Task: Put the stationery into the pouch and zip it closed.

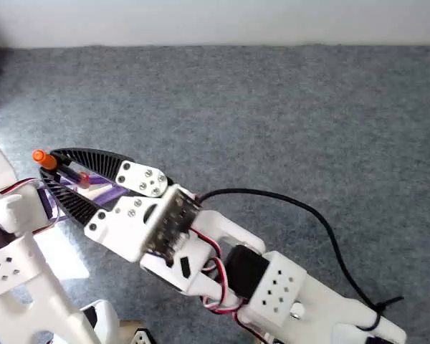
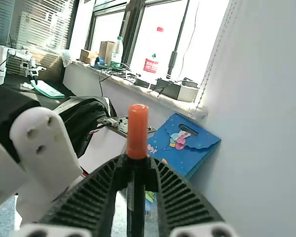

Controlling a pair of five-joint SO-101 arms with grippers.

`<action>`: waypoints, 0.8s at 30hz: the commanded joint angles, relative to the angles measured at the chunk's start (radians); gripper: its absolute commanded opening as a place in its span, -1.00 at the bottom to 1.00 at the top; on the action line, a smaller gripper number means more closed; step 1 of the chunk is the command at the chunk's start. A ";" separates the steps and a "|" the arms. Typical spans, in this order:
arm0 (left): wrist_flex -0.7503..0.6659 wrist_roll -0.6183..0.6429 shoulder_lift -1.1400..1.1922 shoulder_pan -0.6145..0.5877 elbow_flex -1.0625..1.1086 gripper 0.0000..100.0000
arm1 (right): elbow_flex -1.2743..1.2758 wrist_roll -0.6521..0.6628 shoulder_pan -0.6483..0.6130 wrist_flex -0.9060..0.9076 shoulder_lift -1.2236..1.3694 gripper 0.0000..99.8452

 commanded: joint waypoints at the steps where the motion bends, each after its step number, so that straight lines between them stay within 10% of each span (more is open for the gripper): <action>1: -0.006 0.012 -0.002 -0.009 -0.005 -0.98 | -0.003 -0.038 -0.005 -0.025 0.039 -0.98; 24: -0.006 0.012 0.000 -0.006 -0.002 -0.98 | 0.097 -0.037 0.042 0.354 -0.160 -0.57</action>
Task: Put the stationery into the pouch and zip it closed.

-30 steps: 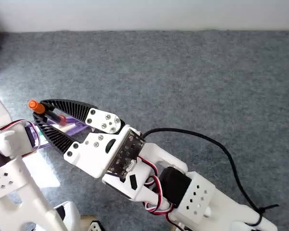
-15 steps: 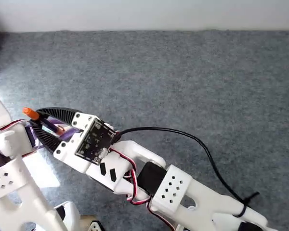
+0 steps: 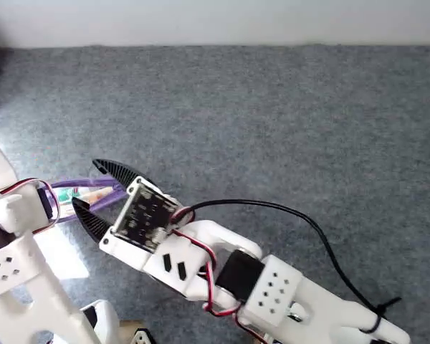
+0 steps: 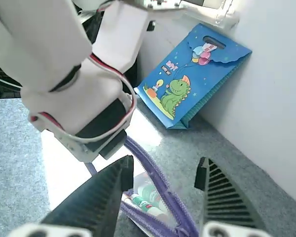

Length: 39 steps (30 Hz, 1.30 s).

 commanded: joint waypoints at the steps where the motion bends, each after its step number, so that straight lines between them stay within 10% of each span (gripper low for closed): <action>1: -0.006 0.012 0.000 -0.005 -0.002 -0.98 | -0.063 -0.018 0.050 0.137 -0.084 -0.57; 10: -0.006 0.012 0.000 -0.003 -0.002 -0.98 | 0.026 -0.269 0.209 0.492 -0.134 -0.65; 25: -0.006 0.012 0.000 -0.002 -0.002 -0.98 | 0.207 -0.152 0.208 0.082 0.104 -0.66; 39: -0.020 0.012 0.000 -0.002 -0.001 -0.98 | 0.164 -0.149 0.177 0.090 0.142 -0.66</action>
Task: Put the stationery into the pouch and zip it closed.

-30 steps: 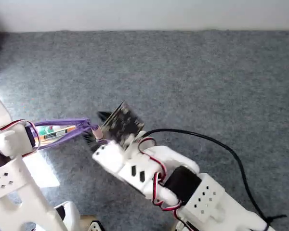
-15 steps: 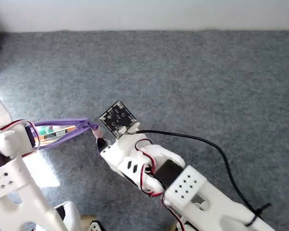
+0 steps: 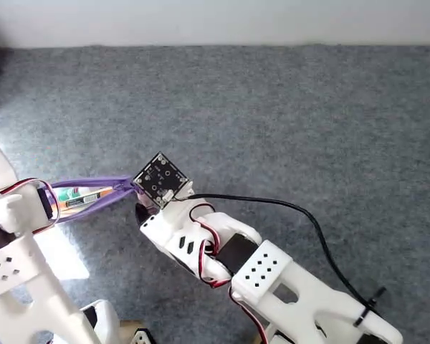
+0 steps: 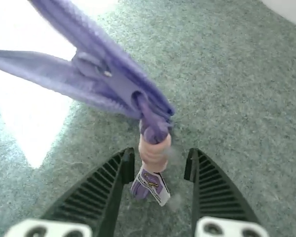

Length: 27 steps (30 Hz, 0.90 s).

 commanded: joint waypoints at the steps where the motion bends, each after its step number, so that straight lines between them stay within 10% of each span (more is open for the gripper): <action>1: -0.017 0.012 0.000 -0.003 -0.002 -0.98 | -0.052 0.012 0.002 0.030 -0.004 -0.66; 21: -0.014 0.012 0.000 -0.008 -0.002 -0.98 | -0.158 0.012 0.010 -0.031 0.093 -0.66; 27: -0.014 0.012 0.000 -0.008 -0.002 -0.98 | -0.152 0.012 0.012 -0.025 0.090 -0.93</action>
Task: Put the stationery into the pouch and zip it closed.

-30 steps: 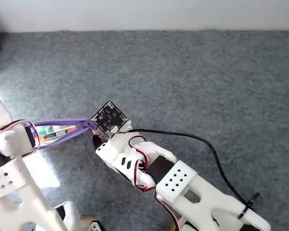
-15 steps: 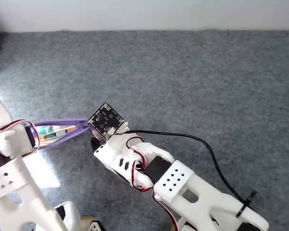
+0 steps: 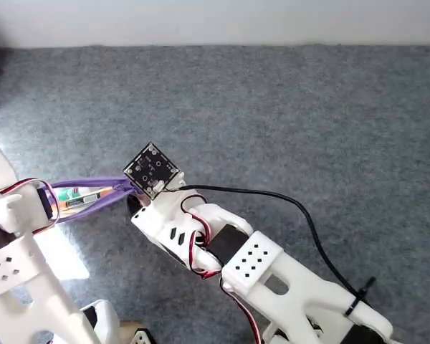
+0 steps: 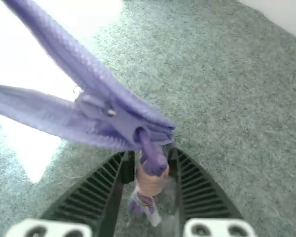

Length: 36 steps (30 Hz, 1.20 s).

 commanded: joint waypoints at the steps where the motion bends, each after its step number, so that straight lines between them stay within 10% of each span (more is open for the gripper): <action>1: -0.014 0.012 0.000 -0.008 -0.002 -0.98 | -0.051 0.012 0.008 -0.008 -0.007 -0.97; 24: -0.014 0.012 0.000 -0.005 -0.002 -0.98 | -0.120 0.176 0.030 0.490 -0.283 -0.98; 36: -0.014 0.012 0.000 -0.003 -0.002 -0.98 | -0.117 0.173 0.024 0.312 -0.111 -0.98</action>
